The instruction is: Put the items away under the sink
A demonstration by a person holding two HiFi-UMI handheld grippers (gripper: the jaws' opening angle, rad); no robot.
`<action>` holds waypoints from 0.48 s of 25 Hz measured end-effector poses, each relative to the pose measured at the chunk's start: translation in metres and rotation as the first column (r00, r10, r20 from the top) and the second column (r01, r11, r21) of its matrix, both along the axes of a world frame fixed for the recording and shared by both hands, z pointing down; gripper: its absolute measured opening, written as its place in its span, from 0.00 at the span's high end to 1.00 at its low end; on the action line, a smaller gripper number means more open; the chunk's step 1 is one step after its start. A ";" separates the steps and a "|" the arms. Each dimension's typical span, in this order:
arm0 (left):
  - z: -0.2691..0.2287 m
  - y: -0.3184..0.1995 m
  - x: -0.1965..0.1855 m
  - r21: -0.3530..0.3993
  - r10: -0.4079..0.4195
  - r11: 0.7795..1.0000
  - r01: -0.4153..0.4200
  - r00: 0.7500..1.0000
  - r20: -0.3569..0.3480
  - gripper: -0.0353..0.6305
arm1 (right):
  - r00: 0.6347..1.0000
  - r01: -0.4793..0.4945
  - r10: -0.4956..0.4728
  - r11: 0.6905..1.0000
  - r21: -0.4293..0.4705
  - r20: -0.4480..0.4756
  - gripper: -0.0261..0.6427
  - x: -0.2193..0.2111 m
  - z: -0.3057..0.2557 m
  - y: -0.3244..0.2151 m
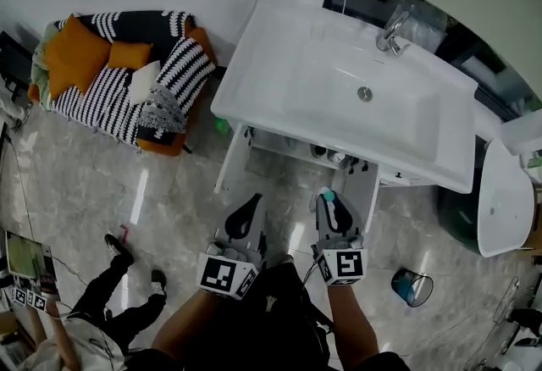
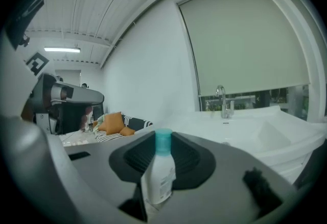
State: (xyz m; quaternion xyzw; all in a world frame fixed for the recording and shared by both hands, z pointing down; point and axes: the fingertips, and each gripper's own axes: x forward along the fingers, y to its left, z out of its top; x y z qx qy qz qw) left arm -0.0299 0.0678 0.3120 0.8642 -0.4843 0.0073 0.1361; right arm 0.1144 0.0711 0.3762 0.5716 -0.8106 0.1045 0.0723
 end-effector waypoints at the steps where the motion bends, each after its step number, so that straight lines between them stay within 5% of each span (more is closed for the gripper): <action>1: 0.008 -0.001 0.000 -0.001 0.000 1.000 0.000 1.000 -0.001 0.93 | 1.000 0.001 -0.001 1.000 -0.001 0.000 0.81 0.000 0.008 0.000; 12: 0.109 -0.014 0.004 0.009 0.007 1.000 -0.007 1.000 -0.021 0.93 | 1.000 0.010 -0.010 1.000 0.009 -0.001 0.81 -0.002 0.103 -0.011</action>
